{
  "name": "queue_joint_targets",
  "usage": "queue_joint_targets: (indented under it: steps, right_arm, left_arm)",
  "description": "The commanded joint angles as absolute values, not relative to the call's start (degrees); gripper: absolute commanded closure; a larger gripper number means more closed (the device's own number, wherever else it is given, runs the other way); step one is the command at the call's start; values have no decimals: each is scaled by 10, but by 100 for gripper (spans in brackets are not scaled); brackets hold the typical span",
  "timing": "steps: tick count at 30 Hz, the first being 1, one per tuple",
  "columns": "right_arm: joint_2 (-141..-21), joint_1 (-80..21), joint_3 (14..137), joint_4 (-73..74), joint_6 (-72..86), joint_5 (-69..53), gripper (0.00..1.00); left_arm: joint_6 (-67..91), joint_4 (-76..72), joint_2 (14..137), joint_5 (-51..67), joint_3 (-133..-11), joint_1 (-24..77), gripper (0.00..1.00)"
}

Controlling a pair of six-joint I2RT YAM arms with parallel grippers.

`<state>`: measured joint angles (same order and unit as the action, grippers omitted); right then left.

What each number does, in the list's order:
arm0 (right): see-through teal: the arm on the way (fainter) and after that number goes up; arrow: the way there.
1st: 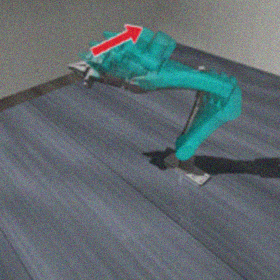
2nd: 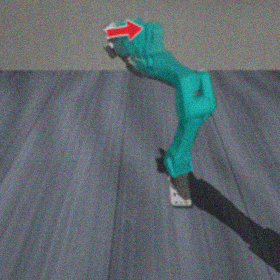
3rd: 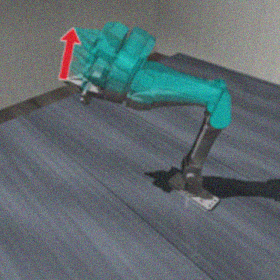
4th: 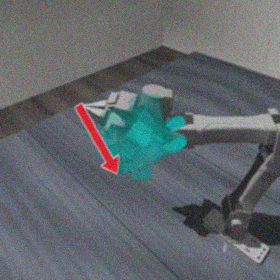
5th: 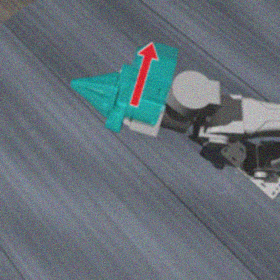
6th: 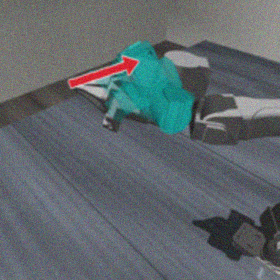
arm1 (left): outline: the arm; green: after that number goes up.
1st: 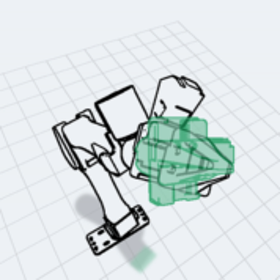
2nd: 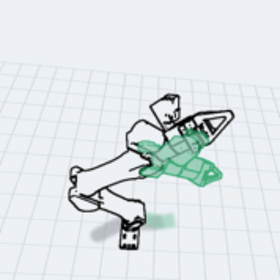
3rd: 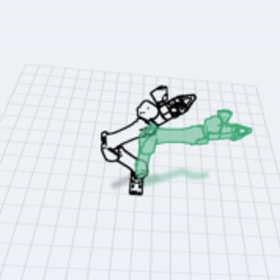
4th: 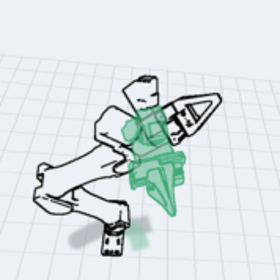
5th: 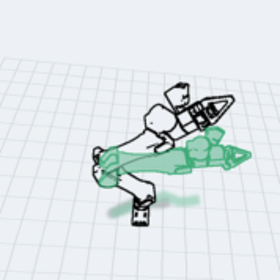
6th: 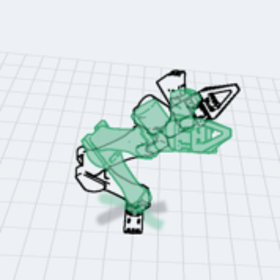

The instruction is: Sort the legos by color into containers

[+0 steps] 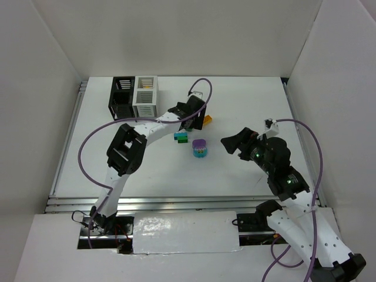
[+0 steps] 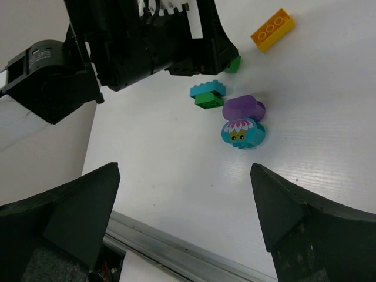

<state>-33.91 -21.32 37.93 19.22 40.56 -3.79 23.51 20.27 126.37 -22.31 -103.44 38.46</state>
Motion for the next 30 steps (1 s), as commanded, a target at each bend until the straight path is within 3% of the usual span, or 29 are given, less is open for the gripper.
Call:
queue_joint_targets:
  steps: [1, 4, 7, 18, 20, 25, 26, 30]
  right_arm:
    - [-343, -212, 387, 191, 395, -32, 0]
    - [-350, -211, 388, 185, 393, -38, 0]
    - [-355, -211, 388, 182, 392, -42, 0]
    - [-359, -211, 390, 181, 389, -40, 0]
    - [-363, -212, 388, 179, 390, -42, 0]
    - [-362, -211, 387, 177, 390, -43, 0]
    - [-362, -211, 386, 177, 390, -41, 0]
    - [-362, -211, 386, 178, 388, -39, 0]
  left_arm:
    - [223, 190, 1281, -241, -1051, 388, 12]
    - [225, 175, 1283, -250, -1038, 387, 14]
    - [218, 169, 1293, -253, -1041, 386, 23]
    - [223, 160, 1317, -207, -1034, 374, 26]
    - [223, 165, 1325, -208, -1041, 373, 30]
    - [231, 165, 1328, -204, -1031, 364, 63]
    - [233, 163, 1320, -207, -1027, 363, 79]
    - [234, 156, 1268, -240, -1006, 362, 100]
